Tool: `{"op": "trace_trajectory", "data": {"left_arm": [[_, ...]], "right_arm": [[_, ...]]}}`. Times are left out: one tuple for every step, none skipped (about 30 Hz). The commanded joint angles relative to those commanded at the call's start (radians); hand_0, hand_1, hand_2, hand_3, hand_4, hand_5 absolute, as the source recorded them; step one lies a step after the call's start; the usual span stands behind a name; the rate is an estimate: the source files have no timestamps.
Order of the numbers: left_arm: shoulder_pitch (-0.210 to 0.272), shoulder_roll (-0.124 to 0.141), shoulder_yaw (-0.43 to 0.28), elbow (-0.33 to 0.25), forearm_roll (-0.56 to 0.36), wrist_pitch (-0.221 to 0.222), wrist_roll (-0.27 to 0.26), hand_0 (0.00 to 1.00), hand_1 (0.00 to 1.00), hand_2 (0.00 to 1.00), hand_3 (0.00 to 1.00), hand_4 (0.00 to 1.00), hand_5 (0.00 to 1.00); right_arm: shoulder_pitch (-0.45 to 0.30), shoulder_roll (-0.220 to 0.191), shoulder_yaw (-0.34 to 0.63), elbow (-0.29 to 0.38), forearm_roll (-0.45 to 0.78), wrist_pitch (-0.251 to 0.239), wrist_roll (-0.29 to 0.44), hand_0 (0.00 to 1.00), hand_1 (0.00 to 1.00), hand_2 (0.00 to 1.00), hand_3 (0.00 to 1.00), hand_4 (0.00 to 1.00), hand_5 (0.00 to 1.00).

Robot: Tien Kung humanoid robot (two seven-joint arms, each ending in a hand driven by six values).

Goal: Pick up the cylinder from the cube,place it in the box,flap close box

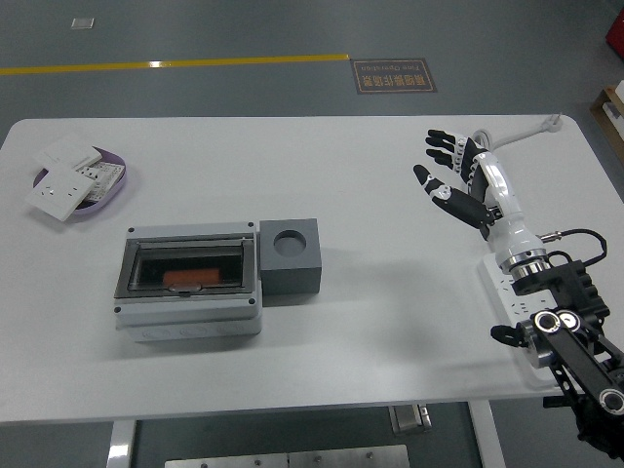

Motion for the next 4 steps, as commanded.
{"op": "trace_trajectory", "data": {"left_arm": [[0.000,0.000,0.001,0.000,-0.001,0.000,0.000,0.923,0.852,0.854,0.951,0.002,0.002],[0.001,0.000,0.001,0.000,-0.001,0.000,0.000,0.923,0.852,0.854,0.951,0.002,0.002],[0.002,-0.001,0.001,0.000,-0.002,0.000,0.001,0.923,0.852,0.854,0.951,0.002,0.002],[0.003,-0.001,0.003,0.000,-0.004,0.000,0.000,0.923,0.852,0.854,0.951,0.002,0.002]], "right_arm": [[-0.001,0.001,0.002,0.000,-0.003,-0.001,0.000,0.837,0.785,0.807,0.793,0.778,0.287],[-0.003,0.001,0.005,0.001,-0.004,-0.002,0.000,0.837,0.785,0.807,0.793,0.778,0.287],[-0.004,0.001,0.007,0.001,-0.004,-0.003,0.001,0.837,0.785,0.807,0.793,0.778,0.287],[-0.006,0.002,0.010,0.002,-0.004,-0.004,0.001,0.837,0.785,0.807,0.793,0.778,0.287]]}}
